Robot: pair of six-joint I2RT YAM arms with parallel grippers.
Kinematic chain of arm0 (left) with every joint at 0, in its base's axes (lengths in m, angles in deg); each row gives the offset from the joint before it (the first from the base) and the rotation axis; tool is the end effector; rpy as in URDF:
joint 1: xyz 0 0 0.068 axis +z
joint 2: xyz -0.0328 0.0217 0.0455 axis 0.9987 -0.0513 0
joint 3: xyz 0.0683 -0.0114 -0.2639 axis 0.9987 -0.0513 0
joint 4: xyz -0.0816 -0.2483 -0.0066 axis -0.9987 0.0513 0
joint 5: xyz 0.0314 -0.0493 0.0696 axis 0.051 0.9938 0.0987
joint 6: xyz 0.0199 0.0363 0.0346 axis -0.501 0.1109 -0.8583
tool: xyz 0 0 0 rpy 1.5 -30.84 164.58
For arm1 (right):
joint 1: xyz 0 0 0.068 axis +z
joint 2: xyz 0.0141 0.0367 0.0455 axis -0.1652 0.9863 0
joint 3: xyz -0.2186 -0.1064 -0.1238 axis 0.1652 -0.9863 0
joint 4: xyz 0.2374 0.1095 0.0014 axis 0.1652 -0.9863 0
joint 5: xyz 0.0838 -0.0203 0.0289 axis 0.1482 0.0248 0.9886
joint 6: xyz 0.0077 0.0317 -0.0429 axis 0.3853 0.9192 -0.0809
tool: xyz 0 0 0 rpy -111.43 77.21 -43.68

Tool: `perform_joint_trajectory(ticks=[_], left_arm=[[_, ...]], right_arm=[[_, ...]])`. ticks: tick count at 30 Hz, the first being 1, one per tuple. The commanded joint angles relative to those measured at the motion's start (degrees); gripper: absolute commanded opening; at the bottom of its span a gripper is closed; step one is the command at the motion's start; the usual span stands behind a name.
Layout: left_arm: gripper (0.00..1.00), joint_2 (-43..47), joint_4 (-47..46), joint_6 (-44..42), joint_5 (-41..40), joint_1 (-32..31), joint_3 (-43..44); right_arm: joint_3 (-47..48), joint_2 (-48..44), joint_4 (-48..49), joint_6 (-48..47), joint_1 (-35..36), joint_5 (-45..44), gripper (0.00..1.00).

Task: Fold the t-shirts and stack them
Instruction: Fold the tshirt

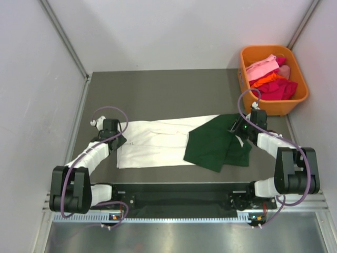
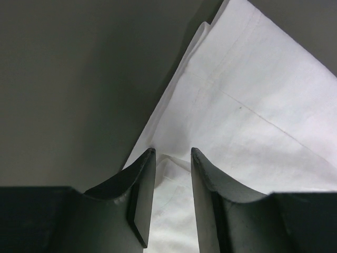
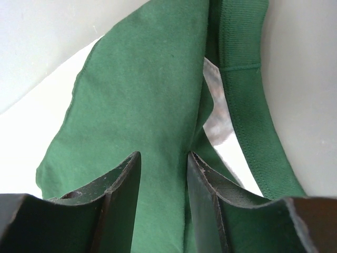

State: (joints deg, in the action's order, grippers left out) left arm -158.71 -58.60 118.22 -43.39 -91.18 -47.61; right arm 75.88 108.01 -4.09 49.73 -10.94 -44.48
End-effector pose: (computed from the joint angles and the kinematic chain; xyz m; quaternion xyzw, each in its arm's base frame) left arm 0.2273 -0.0084 0.1707 -0.3384 0.8773 -0.0275 0.3391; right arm 0.2658 0.0013 0.1639 0.2106 0.8940 0.1967 0.3430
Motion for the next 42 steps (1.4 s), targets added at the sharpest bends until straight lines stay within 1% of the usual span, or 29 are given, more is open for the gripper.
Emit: perform_joint_trajectory(ticks=[1,7,8,11,14,15,16,17,22,25,27,32,38,40,41,42], left_arm=[[0.38,-1.39,-4.16,-0.43,1.21,0.52,0.16],[0.36,-3.15,-3.72,0.36,-0.19,0.87,-0.19],[0.33,-2.98,-3.72,0.63,-1.06,0.96,-0.28],[0.32,-3.15,-3.28,0.63,-1.94,1.22,-0.19],[0.22,-3.07,-3.37,0.37,-2.47,1.57,-0.02],[0.09,-2.98,-3.37,0.28,-2.56,1.57,0.16],[0.03,-2.89,-3.28,0.28,-2.56,1.57,0.33],[0.00,-2.71,-3.28,0.19,-2.48,1.66,0.68],[0.00,-1.22,-3.28,-0.16,-1.42,1.66,1.39],[0.00,0.10,-2.49,-0.34,-1.42,1.66,1.82],[0.00,1.24,-1.79,-0.51,-1.68,1.66,2.35],[0.00,3.96,0.06,-0.69,-2.03,1.57,3.50],[0.00,4.76,0.59,-0.95,-1.86,1.66,4.11],[0.00,4.58,0.50,-0.87,-1.60,1.66,4.11],[0.00,4.58,0.50,-0.87,-1.51,1.66,4.11],[0.00,4.50,0.50,-0.95,-1.51,1.66,4.11]], right_arm=[[-0.11,0.19,2.28,-0.53,-0.68,0.83,0.41],[-0.38,0.02,2.45,-0.44,-0.68,1.18,0.41],[-0.46,-0.16,2.45,-0.44,-0.68,1.18,0.41],[-0.47,-0.33,2.63,-0.53,-0.68,1.18,0.41],[-0.55,-0.16,2.63,-0.53,-0.68,1.18,0.41],[-0.55,-0.16,2.72,-0.53,-0.76,1.18,0.41],[-0.55,-0.16,2.72,-0.53,-0.68,1.27,0.41],[-0.55,0.02,2.80,-0.53,-0.68,1.27,0.41],[-0.55,-0.16,2.72,-0.53,-0.68,1.44,0.42],[-0.47,-0.25,2.72,-0.62,-0.68,1.44,0.48],[-0.47,-0.16,2.80,-0.62,-0.68,1.44,0.50],[-0.38,0.28,3.07,-0.53,-0.68,1.44,0.49],[-0.11,1.68,3.86,-0.09,-0.68,1.71,0.42],[-0.03,1.95,3.95,-0.09,-0.68,1.88,0.33],[-0.03,2.04,3.86,0.00,-0.68,1.97,0.26],[0.06,1.78,3.77,0.08,-0.68,1.97,0.11]])
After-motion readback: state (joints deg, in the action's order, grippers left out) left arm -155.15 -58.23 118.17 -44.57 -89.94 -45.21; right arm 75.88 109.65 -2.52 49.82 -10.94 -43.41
